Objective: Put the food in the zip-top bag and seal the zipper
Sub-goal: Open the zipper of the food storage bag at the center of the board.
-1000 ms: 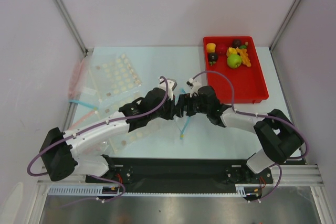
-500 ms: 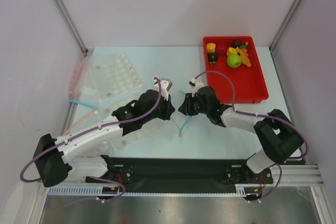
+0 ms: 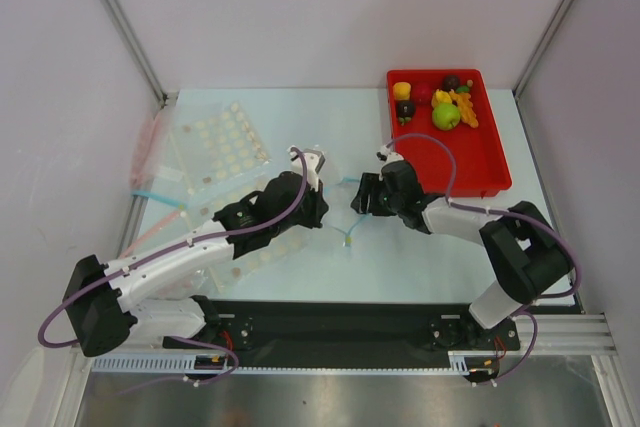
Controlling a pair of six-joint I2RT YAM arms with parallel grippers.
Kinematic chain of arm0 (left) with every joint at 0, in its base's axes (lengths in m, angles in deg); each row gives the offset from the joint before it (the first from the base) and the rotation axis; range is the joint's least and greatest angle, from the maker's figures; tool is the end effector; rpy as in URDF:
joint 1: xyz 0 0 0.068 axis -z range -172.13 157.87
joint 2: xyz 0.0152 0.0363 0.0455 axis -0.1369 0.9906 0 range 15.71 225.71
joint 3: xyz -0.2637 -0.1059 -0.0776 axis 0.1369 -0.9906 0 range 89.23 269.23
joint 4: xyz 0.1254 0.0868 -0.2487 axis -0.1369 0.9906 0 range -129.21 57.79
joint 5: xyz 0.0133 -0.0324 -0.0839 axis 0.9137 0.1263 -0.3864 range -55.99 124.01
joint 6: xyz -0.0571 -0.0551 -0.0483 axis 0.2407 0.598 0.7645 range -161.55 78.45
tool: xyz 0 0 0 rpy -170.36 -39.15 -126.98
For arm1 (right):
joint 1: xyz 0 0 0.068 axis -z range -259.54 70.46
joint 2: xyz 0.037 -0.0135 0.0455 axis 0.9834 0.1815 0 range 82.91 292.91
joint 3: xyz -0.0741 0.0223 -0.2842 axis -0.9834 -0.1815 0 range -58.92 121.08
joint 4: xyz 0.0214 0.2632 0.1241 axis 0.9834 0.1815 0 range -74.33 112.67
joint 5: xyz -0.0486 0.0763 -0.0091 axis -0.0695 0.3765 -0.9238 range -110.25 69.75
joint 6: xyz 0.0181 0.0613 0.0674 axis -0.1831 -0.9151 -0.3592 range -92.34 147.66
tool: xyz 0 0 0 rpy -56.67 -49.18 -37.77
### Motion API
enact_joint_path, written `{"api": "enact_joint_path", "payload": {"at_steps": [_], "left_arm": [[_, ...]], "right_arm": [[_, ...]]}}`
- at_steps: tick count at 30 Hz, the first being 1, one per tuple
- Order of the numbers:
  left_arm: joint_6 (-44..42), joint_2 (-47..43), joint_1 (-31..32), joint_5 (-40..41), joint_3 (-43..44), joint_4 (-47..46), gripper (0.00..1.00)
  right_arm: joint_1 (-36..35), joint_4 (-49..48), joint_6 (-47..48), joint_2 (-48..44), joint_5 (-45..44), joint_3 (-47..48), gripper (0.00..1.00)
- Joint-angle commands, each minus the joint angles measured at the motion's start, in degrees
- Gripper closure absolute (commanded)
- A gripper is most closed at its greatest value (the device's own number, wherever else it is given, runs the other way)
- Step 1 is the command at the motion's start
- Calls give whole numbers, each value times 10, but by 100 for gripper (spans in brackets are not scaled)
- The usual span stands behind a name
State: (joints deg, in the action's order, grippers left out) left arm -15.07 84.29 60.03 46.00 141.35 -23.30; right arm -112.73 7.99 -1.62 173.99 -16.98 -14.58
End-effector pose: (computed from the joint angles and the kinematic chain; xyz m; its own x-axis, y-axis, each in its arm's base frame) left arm 0.2160 -0.2497 0.2757 -0.5904 0.0491 -0.8056 0.4487 0.8496 -0.2771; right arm 0.3165 0.2127 0.1399 -0.7455 0.0958 -0.6596 -0.2511 0.8764 0.4110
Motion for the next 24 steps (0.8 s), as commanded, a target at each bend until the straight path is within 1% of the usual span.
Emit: {"api": "enact_joint_path", "payload": {"at_steps": [1, 3, 4, 7, 10, 12, 17, 20, 24], "left_arm": [[-9, -15, 0, 26, 10, -5, 100], [-10, 1, 0, 42, 11, -9, 100], [-11, 9, 0, 45, 13, -10, 100], [-10, 55, 0, 52, 29, -6, 100], [-8, 99, -4, 53, 52, 2, 100], [-6, 118, -10, 49, 63, 4, 100], [-4, 118, -22, 50, 55, -4, 100], [2, 106, -37, 37, 39, -17, 100], [9, 88, -43, 30, 22, -32, 100]], "right_arm": [[12, -4, -9, -1, -3, 15, 34], [6, -20, 4, -10, 25, 12, 30], [-3, -23, 10, -16, 32, 10, 25], [-12, -43, 27, -56, 37, -10, 16], [-12, -73, 34, -104, 50, -40, 9], [-8, -80, 34, -129, 51, -50, 6], [8, -75, 30, -162, 53, -66, 5], [23, -71, 23, -187, 61, -74, 5], [48, -51, 21, -231, 41, -80, 5]]}}
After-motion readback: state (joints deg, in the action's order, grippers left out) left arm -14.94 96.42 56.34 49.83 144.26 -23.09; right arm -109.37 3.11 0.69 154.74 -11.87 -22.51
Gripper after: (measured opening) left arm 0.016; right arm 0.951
